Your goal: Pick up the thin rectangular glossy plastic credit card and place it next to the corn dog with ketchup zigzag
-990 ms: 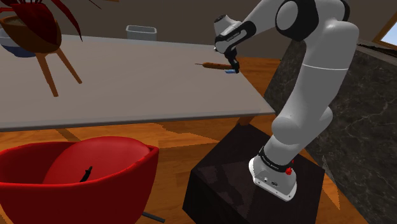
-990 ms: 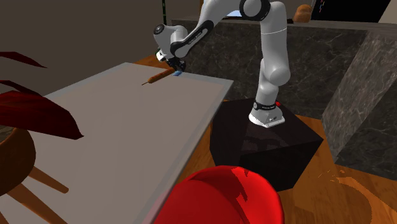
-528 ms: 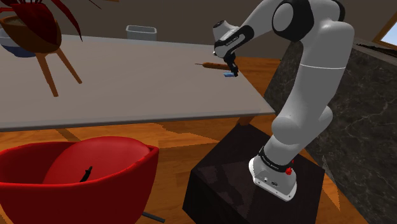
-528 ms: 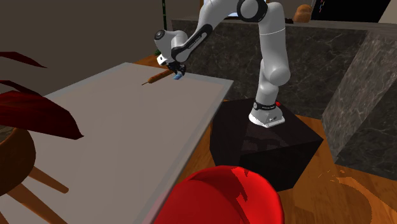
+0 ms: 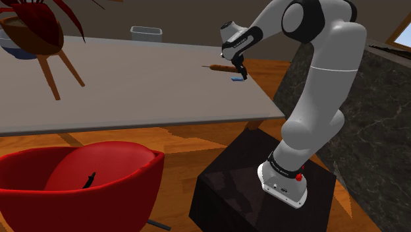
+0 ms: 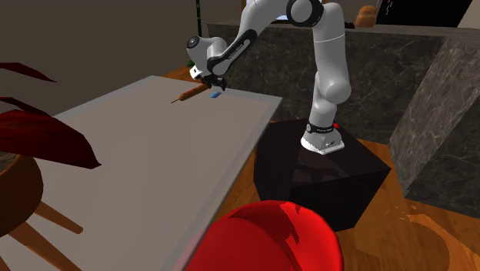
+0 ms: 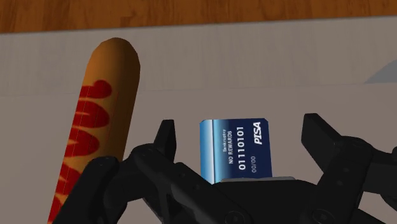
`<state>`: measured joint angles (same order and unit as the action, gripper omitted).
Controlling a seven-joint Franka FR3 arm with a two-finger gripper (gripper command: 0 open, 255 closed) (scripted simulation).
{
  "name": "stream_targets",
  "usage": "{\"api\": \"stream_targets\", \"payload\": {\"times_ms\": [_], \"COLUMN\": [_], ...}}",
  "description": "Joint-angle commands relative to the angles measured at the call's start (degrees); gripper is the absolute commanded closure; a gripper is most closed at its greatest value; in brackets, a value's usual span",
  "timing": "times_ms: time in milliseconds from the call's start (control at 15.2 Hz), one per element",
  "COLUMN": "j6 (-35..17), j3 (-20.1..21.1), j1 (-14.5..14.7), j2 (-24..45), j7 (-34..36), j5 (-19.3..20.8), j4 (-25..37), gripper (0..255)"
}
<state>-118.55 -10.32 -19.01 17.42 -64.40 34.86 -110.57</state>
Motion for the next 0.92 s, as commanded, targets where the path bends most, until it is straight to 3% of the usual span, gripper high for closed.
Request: {"api": "stream_targets", "payload": {"times_ms": [0, 330, 858], "j6": [0.0, 6.3, 6.3], "j3": [0.0, 1.3, 1.3], "j1": [0.0, 1.9, 1.9], "j2": [0.0, -2.3, -2.3], "j7": [0.0, -0.8, -0.8], "j5": [0.0, -1.5, -1.5], "j4": [0.0, 3.3, 3.3], "gripper": [0, 0, 0]}}
